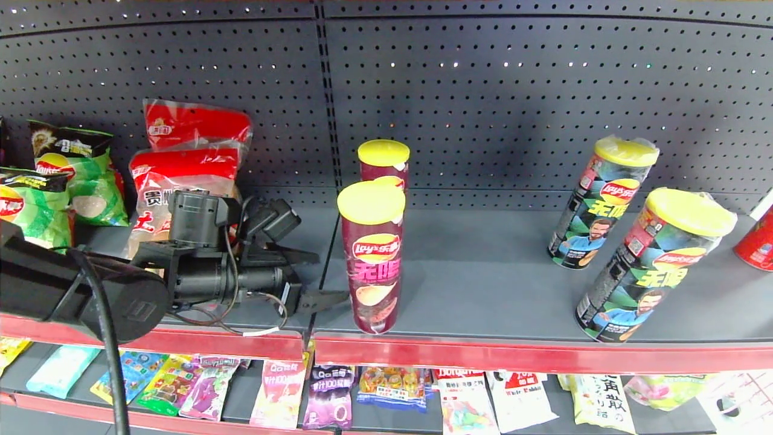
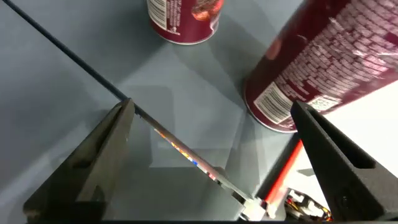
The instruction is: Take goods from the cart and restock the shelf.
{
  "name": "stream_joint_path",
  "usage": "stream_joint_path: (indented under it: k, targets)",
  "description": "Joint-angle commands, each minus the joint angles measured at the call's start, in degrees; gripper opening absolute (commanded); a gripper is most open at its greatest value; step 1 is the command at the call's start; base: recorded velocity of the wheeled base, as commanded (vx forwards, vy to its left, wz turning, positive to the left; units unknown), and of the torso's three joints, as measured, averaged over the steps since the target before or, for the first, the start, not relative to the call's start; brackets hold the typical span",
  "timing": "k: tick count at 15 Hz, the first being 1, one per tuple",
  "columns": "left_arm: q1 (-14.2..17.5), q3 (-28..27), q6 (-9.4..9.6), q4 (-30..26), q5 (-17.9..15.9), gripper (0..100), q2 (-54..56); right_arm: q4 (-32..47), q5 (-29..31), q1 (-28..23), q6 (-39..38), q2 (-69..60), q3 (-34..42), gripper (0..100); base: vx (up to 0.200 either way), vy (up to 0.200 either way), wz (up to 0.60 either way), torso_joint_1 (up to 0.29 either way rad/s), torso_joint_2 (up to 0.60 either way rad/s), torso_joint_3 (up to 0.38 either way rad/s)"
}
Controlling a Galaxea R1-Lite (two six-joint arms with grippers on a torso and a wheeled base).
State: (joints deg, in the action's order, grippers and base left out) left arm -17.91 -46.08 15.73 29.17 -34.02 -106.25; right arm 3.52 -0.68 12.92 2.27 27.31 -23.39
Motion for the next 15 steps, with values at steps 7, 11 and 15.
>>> stream_joint_path:
  k: [7, 11, 15]
  targets:
    - [0.0, -2.8, -0.17, -0.1, 0.0, 100, -2.6, 0.0, 0.0, 0.0, 0.0, 0.7, 0.0, 100, 0.0, 0.0, 0.0, 0.0, 0.0, 0.0]
    - [0.0, -3.8, -0.17, -0.1, 0.0, 100, -3.2, 0.0, 0.0, 0.0, 0.0, 0.7, 0.1, 100, 0.0, 0.0, 0.0, 0.0, 0.0, 0.0]
    - [0.0, -4.1, -0.17, 0.0, -0.1, 100, -3.6, 0.0, 0.0, 0.0, 0.0, 0.8, 0.1, 100, 0.0, 0.0, 0.0, 0.0, 0.0, 0.0]
